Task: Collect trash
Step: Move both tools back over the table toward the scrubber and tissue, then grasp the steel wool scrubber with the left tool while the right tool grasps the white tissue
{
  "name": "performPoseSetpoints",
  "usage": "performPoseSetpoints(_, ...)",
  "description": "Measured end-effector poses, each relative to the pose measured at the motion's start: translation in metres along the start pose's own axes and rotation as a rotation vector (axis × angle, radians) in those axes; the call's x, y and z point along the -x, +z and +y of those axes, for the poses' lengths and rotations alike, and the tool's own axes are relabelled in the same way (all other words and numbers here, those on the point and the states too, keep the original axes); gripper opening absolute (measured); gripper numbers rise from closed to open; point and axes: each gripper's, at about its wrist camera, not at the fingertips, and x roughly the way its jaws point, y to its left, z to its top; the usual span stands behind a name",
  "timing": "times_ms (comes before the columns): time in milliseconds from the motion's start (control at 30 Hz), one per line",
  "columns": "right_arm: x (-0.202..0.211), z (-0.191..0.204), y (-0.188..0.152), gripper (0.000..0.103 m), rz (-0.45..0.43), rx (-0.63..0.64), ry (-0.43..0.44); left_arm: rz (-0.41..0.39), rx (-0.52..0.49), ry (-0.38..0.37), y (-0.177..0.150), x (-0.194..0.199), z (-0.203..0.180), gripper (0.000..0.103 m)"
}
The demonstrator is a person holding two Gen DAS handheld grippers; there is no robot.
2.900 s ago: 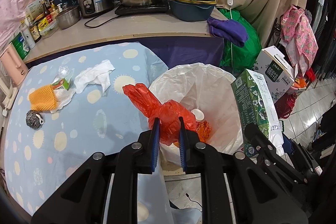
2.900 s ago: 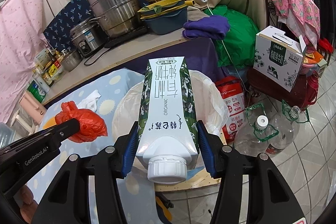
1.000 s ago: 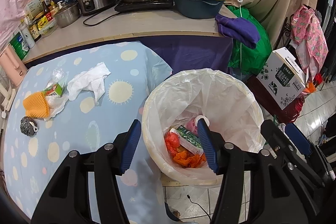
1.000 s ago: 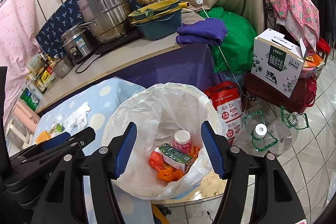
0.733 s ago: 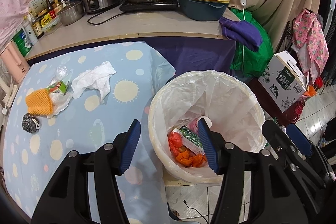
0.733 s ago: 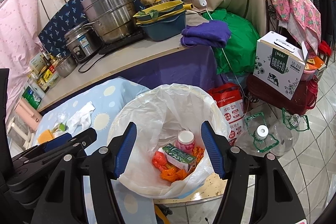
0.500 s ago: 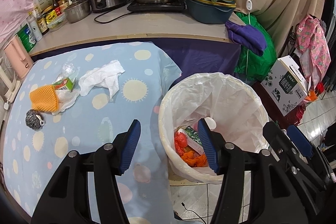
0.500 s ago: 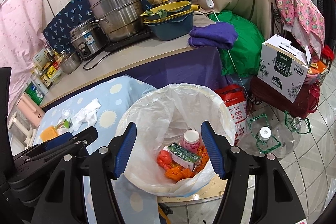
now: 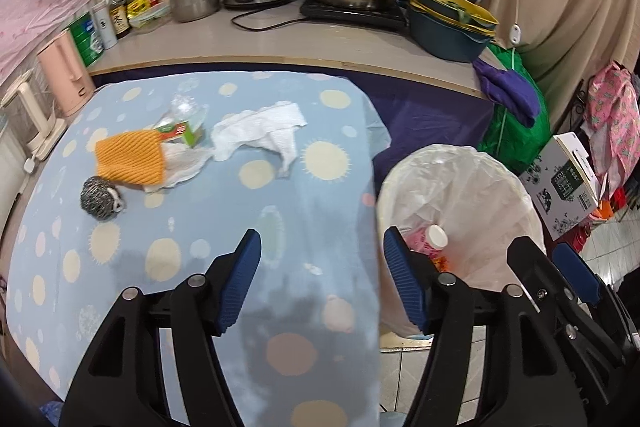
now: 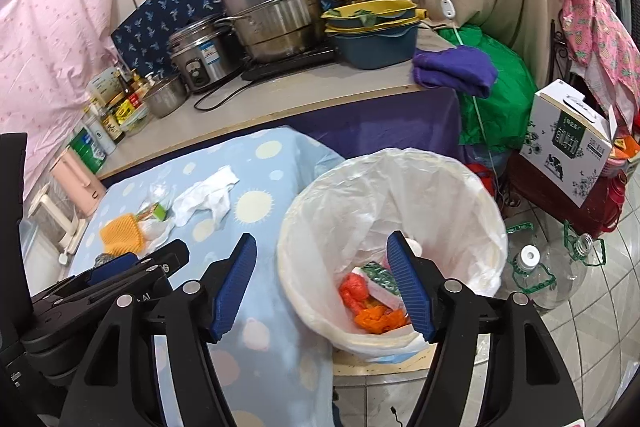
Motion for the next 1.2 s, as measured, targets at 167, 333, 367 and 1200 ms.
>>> performPoseSetpoints(167, -0.005, 0.03, -0.007, 0.066, 0.02, 0.042, 0.025, 0.002, 0.046, 0.034, -0.006, 0.003, 0.037, 0.067)
performPoseSetpoints(333, -0.014, 0.064, -0.015, 0.066, 0.049, 0.099, 0.053, -0.001, 0.109, 0.079, -0.011, 0.005, 0.077, 0.073)
performPoseSetpoints(367, -0.016, 0.071, -0.017, 0.066, 0.056, 0.112, 0.059, -0.003, 0.124, 0.089, -0.013, 0.006, 0.086, 0.076)
performPoseSetpoints(1200, -0.089, 0.179, -0.036, 0.066, 0.178, 0.259, 0.119, 0.081, 0.415, 0.249, -0.023, -0.038, 0.269, 0.087)
